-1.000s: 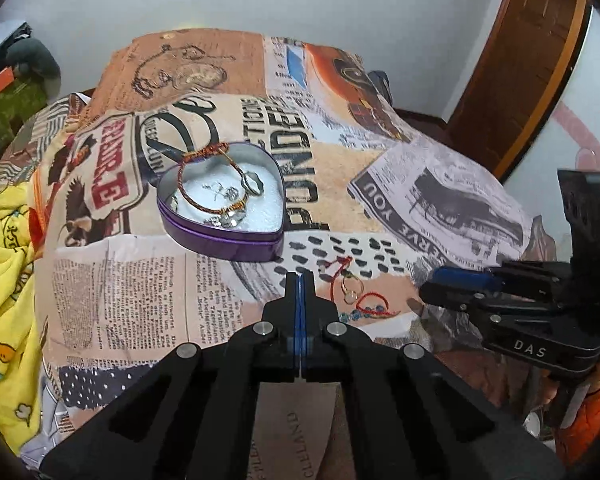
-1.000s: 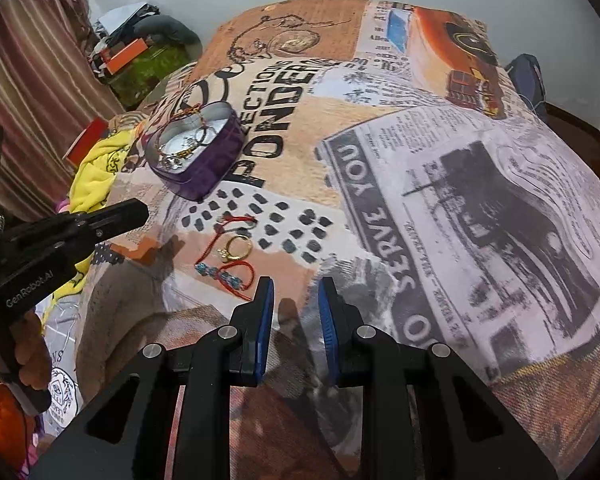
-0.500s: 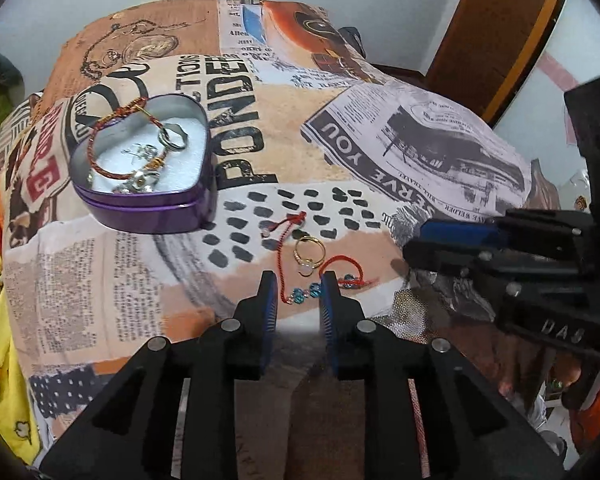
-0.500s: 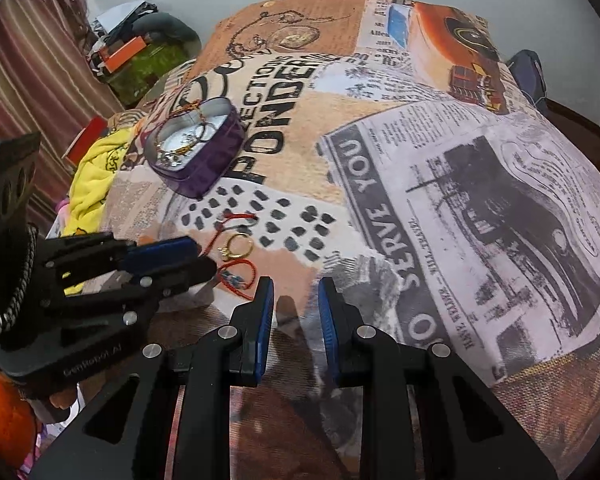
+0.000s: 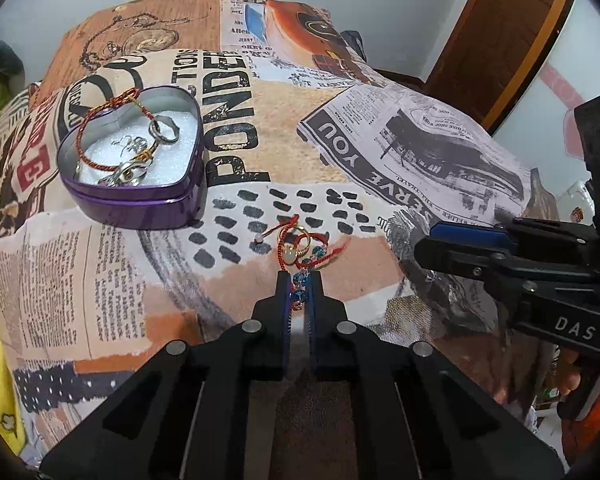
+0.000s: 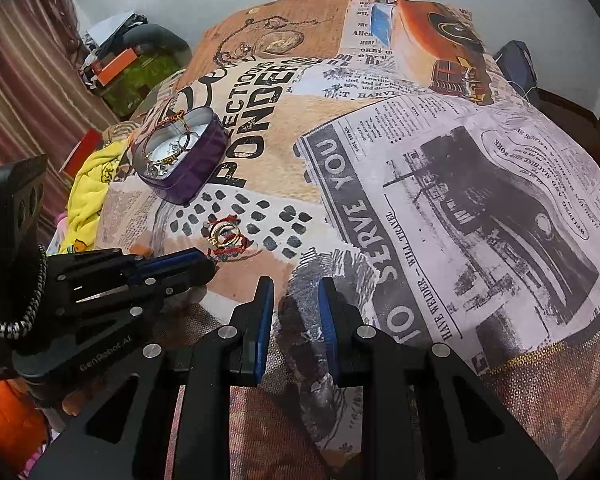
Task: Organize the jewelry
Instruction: 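Grasp the red beaded bracelet with the left gripper, then carry the red bracelet into the heart tin with the left gripper while the right approaches a gold ring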
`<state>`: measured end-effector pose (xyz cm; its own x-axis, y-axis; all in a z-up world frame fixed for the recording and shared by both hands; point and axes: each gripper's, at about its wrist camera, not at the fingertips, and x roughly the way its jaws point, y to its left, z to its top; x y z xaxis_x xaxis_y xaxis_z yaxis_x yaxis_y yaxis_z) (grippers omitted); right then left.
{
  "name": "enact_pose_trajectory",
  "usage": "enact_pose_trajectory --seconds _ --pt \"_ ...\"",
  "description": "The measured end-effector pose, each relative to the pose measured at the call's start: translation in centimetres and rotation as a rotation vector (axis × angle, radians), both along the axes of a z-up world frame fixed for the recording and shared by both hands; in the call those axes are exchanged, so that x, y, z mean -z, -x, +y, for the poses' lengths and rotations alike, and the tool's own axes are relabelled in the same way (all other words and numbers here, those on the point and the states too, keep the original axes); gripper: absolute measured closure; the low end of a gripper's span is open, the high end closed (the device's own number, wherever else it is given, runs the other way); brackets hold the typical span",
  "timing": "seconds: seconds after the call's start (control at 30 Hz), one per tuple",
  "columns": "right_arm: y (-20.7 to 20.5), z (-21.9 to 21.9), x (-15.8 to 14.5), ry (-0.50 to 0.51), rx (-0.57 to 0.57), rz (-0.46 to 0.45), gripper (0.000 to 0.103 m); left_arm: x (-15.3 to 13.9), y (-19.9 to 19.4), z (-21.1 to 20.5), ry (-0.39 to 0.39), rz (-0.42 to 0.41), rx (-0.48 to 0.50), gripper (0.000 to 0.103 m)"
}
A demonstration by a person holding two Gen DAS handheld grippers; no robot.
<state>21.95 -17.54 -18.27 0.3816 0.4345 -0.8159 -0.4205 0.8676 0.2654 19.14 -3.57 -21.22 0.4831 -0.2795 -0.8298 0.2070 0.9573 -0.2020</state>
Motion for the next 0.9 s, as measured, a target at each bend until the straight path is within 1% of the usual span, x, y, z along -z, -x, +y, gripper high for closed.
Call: enact_pose_trajectory --seconds 0.1,0.17,0.27,0.4,0.5,0.6,0.77,0.8,0.87,0.9 --pt "0.0 0.0 -0.1 -0.002 -0.001 -0.002 0.082 -0.5 0.6 0.6 -0.011 -0.015 -0.024 0.097" --pt "-0.1 0.3 -0.1 -0.004 -0.007 -0.002 0.082 -1.0 1.1 1.4 -0.003 -0.03 -0.047 0.097" --pt "-0.3 1.1 -0.2 -0.006 -0.024 -0.002 0.082 -2.6 1.7 2.9 -0.008 -0.075 -0.092 0.097" --pt "-0.6 2.6 -0.1 -0.009 -0.052 0.009 0.082 -4.5 2.3 4.9 -0.035 -0.14 -0.144 0.097" --pt "-1.0 4.0 0.2 -0.008 -0.07 0.018 0.082 -5.4 2.5 6.1 -0.036 -0.168 -0.166 0.097" --pt "-1.5 5.4 0.7 -0.001 -0.083 0.031 0.082 -5.4 2.4 6.8 -0.027 -0.173 -0.172 0.097" --pt "-2.0 6.7 1.3 0.015 -0.095 0.045 0.082 -4.4 2.3 7.3 -0.007 -0.156 -0.175 0.097" --pt "-2.1 6.8 1.4 0.016 -0.095 0.045 0.081 -4.2 2.2 7.4 -0.004 -0.152 -0.176 0.097" --pt "-2.1 6.9 1.4 0.013 -0.1 0.035 0.075 -3.8 2.2 7.5 0.003 -0.144 -0.18 0.097" --pt "-2.0 7.0 1.5 0.013 -0.102 0.025 0.075 -3.7 2.3 7.6 0.009 -0.14 -0.181 0.097"
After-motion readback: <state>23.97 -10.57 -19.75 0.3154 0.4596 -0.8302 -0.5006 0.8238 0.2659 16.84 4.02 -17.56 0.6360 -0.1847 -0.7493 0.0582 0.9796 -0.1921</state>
